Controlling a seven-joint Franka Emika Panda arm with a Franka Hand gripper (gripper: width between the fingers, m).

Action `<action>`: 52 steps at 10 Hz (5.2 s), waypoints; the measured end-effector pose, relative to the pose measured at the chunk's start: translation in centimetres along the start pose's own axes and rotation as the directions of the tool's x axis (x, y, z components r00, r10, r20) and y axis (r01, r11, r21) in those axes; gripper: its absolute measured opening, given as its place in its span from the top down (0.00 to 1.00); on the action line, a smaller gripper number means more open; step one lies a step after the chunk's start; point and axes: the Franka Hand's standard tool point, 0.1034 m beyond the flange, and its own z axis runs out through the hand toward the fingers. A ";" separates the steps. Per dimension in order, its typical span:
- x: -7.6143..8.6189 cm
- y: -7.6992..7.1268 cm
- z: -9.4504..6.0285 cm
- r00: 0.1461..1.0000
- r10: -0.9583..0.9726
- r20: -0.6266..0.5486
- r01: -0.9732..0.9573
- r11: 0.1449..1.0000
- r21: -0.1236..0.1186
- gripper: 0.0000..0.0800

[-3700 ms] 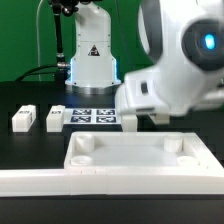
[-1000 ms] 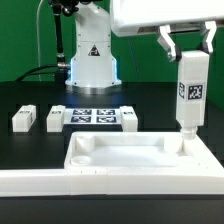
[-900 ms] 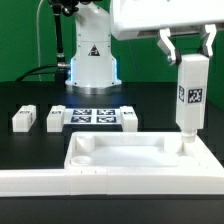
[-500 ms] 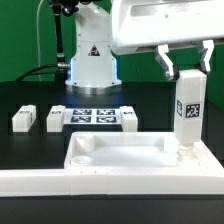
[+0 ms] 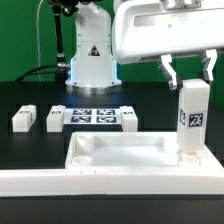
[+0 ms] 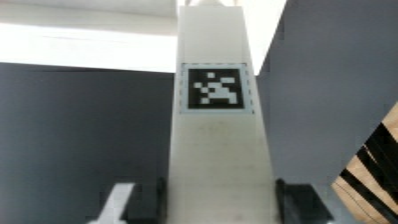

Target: Assemble desk

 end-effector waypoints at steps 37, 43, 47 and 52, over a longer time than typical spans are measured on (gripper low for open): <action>-0.1 0.3 1.7 0.923 0.101 0.372 -0.114 0.993 0.013 0.23; -0.2 0.5 1.7 0.870 0.332 0.365 -0.328 0.942 -0.077 0.64; -0.2 1.2 1.8 0.595 0.758 0.269 -0.724 0.650 -0.232 0.64; -0.7 0.9 1.8 0.086 0.986 0.140 -0.930 0.130 -0.343 0.64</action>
Offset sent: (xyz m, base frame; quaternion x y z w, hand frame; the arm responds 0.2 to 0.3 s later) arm -0.0041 0.0120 -0.0192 -0.0264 0.0225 0.0173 0.9992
